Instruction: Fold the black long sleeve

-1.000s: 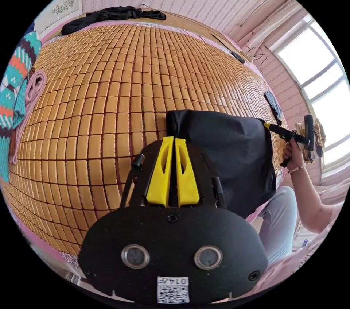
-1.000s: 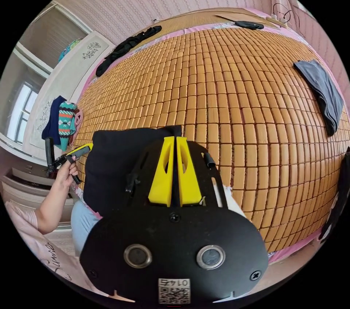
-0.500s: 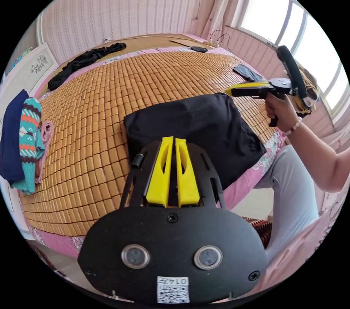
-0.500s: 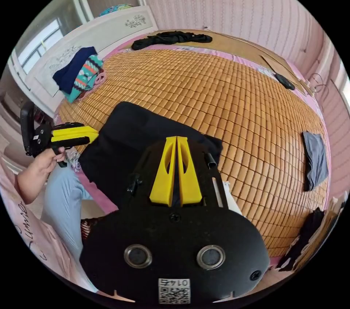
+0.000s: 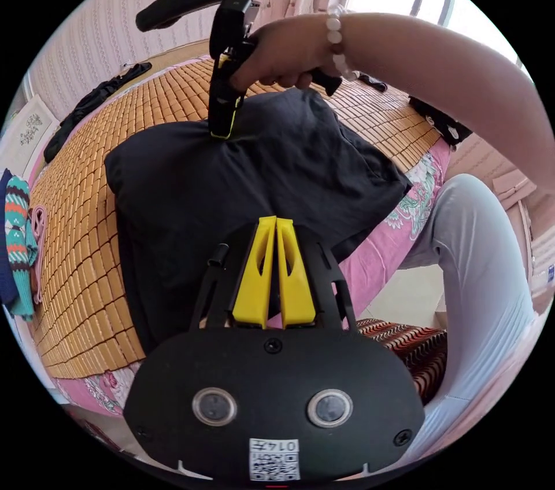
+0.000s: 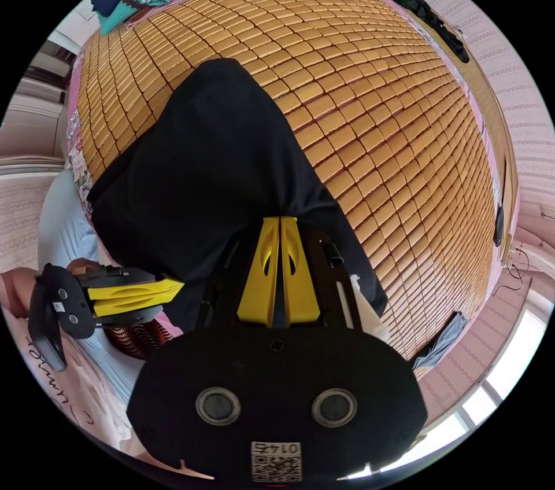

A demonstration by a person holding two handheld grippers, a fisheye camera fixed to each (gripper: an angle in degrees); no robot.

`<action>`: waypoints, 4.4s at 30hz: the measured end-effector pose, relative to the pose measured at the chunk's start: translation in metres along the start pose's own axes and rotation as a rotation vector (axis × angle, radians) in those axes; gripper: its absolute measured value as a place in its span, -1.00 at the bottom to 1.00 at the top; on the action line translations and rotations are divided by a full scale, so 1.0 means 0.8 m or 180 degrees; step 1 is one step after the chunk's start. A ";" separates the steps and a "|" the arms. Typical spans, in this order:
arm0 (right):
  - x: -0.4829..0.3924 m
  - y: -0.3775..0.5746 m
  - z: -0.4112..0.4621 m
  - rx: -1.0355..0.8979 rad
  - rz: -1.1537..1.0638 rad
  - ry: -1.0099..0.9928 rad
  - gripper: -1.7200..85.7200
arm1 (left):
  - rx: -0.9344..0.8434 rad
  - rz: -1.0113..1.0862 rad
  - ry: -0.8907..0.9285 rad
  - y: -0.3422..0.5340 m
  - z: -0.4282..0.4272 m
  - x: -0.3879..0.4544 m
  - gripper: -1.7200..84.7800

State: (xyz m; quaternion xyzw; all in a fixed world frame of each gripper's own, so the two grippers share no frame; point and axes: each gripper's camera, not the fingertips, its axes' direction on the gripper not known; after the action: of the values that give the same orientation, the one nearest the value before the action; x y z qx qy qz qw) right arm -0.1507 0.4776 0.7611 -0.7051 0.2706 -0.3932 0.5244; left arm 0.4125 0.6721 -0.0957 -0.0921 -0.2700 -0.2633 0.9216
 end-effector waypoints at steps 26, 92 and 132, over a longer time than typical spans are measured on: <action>0.031 -0.170 -0.009 -0.0840 -0.0589 -0.0484 -0.98 | -0.0360 0.0211 0.0469 -0.057 -0.018 0.033 -0.98; 0.316 0.834 0.431 0.3113 0.3086 -0.3296 -0.75 | 0.0465 0.0926 0.0810 -0.017 -0.103 0.154 -0.91; 0.352 0.505 0.189 0.0819 0.0388 -0.0824 -0.56 | 0.0035 -0.1439 0.0887 0.101 -0.036 -0.116 -0.65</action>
State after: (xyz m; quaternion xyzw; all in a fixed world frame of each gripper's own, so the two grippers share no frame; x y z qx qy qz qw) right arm 0.1420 0.2107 0.4313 -0.6592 0.1906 -0.2982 0.6635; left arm 0.4027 0.7717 -0.1729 0.0128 -0.1556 -0.4711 0.8681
